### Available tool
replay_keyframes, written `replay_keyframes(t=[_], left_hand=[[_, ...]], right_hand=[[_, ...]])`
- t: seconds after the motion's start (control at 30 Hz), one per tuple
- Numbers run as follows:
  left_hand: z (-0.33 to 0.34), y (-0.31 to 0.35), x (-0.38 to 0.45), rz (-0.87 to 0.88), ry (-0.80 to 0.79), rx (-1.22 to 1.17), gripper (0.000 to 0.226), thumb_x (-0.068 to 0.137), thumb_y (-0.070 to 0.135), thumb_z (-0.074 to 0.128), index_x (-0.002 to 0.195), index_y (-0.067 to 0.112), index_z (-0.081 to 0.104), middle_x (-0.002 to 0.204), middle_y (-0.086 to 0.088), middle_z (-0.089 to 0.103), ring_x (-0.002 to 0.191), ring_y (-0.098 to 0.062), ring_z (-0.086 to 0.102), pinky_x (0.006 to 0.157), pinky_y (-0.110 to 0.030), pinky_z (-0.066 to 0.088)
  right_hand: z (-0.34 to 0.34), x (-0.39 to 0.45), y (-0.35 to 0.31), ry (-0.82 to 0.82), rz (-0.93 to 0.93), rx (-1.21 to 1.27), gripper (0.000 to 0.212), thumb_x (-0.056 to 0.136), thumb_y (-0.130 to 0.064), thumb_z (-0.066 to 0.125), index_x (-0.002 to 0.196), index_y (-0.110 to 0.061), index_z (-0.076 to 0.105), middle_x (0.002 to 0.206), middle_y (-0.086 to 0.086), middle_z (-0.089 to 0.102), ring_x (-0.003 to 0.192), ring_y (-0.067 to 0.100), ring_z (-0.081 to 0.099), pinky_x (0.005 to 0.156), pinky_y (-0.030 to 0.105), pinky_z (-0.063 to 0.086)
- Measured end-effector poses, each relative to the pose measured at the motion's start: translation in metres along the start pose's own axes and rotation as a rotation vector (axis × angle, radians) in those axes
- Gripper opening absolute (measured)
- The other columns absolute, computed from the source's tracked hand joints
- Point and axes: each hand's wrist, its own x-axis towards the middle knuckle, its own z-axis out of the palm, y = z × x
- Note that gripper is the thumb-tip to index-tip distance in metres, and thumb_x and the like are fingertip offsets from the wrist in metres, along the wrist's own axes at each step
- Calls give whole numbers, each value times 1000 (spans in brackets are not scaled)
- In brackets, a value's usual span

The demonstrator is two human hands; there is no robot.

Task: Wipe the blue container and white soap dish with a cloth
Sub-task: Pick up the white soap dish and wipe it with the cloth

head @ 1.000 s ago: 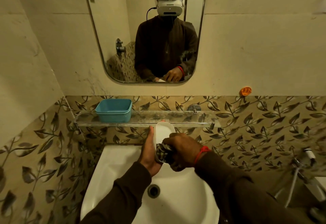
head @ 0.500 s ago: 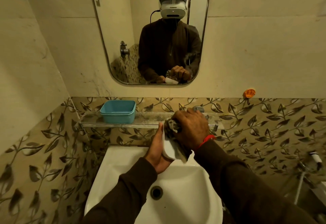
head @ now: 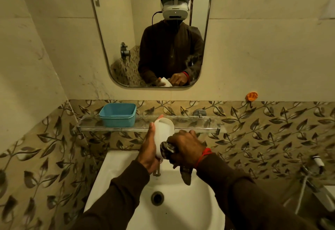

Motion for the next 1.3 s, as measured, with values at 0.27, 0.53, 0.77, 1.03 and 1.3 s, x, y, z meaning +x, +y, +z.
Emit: replay_keyframes(t=[0.27,0.53,0.77,1.03,1.3], left_hand=[[7,3,-12,-185,-147,-182,71,89,67,46,131,14,65,128,-27,67,118,-40,65,94,-55,56],[22,13,-9,-205,-175,-213,64,99,63,36,127,17,69,133,-20,66,120,-36,65,90,-49,58],[34,6,-10,-118,-130,-198,58,99,63,36,129,24,68,134,-16,67,123,-33,64,89,-46,58],[26,12,-13,-142,-145,-121,68,96,66,34,135,17,61,132,-21,66,121,-36,65,85,-46,61],[20,10,-15,-213,-106,-165,73,91,67,41,133,12,64,127,-27,67,113,-39,68,91,-51,59]], right_hand=[[-17,1,6,97,-175,315,22,80,-28,67,102,-29,68,95,-7,65,93,8,38,79,40,28],[-32,12,-4,604,89,118,19,74,-38,68,83,-24,60,79,-3,67,82,23,53,75,37,31],[-32,14,-8,731,265,-107,25,75,-46,62,79,-22,57,70,-1,70,78,26,55,74,39,33],[-25,4,1,488,101,376,20,83,-34,65,102,-25,67,96,-14,61,92,17,32,80,39,27],[-26,-13,6,187,-215,31,21,84,-43,58,99,-29,65,87,-10,59,89,16,33,74,37,26]])
